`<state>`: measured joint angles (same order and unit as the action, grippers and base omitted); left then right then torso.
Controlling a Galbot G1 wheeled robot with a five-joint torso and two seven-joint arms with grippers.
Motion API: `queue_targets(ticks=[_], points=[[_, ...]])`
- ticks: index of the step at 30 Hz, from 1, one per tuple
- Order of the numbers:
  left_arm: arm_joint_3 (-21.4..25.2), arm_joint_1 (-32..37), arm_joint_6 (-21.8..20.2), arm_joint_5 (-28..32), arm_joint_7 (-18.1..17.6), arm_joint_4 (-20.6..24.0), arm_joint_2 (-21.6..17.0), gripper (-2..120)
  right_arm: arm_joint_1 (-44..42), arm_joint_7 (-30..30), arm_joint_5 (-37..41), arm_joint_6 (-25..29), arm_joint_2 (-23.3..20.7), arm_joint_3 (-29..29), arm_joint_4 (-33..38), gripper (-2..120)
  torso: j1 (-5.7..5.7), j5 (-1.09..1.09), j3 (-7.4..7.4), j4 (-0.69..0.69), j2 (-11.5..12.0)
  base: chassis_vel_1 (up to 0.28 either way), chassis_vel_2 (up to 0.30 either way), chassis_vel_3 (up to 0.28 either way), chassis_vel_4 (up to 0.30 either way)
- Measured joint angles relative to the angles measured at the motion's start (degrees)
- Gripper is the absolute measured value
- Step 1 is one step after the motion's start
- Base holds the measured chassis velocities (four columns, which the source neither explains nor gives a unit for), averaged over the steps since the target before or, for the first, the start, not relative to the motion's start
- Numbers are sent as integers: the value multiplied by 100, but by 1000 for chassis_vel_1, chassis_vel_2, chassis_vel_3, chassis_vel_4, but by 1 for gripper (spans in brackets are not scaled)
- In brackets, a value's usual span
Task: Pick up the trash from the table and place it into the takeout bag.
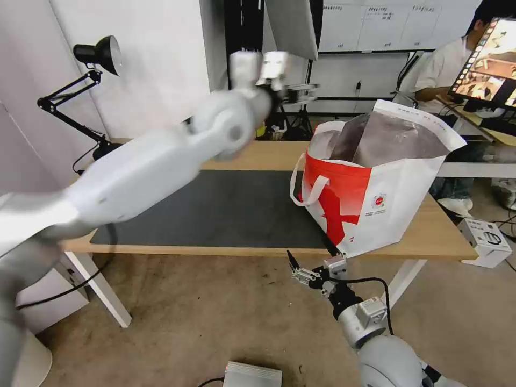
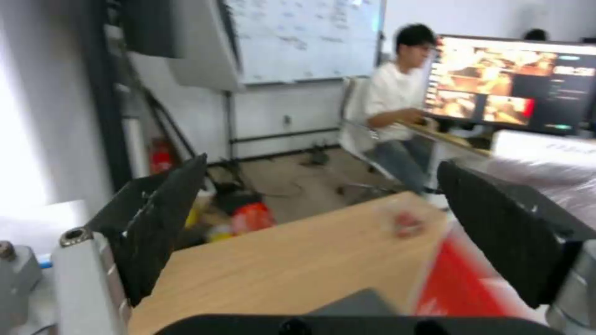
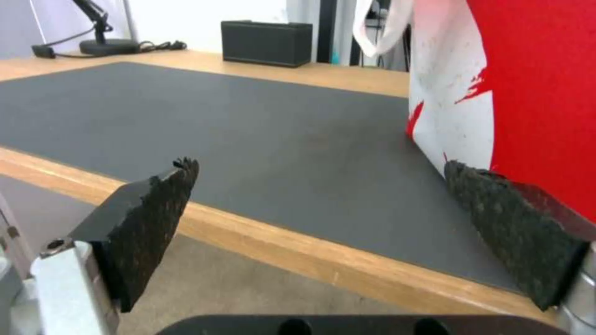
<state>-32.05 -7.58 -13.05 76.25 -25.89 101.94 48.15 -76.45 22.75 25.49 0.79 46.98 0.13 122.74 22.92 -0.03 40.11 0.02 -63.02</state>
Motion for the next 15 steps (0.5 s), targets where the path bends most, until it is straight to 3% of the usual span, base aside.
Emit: queue_targets(ticks=[2, 4, 5, 7, 8, 10, 11, 13, 15], points=[[129, 177, 58, -93, 70, 121, -172, 100, 0, 1, 0, 0, 0, 0, 0, 100, 0, 0, 0, 0, 0, 0, 0, 0, 0], [970, 1287, 213, -473, 470, 582, -884, 100, 0, 2, 0, 0, 0, 0, -1, 100, -1, 0, -1, 1, 0, 0, 0, 0, 0], [970, 1287, 213, -473, 470, 582, -884, 100, 0, 2, 0, 0, 0, 0, -1, 100, -1, 0, -1, 1, 0, 0, 0, 0, 0], [2111, 2641, 406, -913, 786, 944, -1382, 100, 0, 1, 0, 0, 0, 0, -1, 100, 0, 0, -1, -1, -1, 0, 0, 0, 0], [2111, 2641, 406, -913, 786, 944, -1382, 100, 0, 1, 0, 0, 0, 0, -1, 100, 0, 0, -1, -1, -1, 0, 0, 0, 0], [2891, 3685, 533, -1163, 961, 1167, -1647, 100, 0, 1, 0, 0, 0, 0, 0, 100, -1, -2, -1, 2, 0, 0, 0, 0, 0], [2891, 3685, 533, -1163, 961, 1167, -1647, 100, 0, 1, 0, 0, 0, 0, 0, 100, -1, -2, -1, 2, 0, 0, 0, 0, 0], [3507, 4606, 726, -1347, 1055, 1311, -1857, 100, 0, 1, 0, 0, 0, 0, 0, 100, -2, 0, -1, 3, -1, 0, 0, 0, 0], [3678, 4886, 848, -1423, 1086, 1322, -1877, 100, 0, 1, 0, 0, 0, 0, 0, 100, -2, 5, -2, 3, -1, 0, 0, 0, 0]])
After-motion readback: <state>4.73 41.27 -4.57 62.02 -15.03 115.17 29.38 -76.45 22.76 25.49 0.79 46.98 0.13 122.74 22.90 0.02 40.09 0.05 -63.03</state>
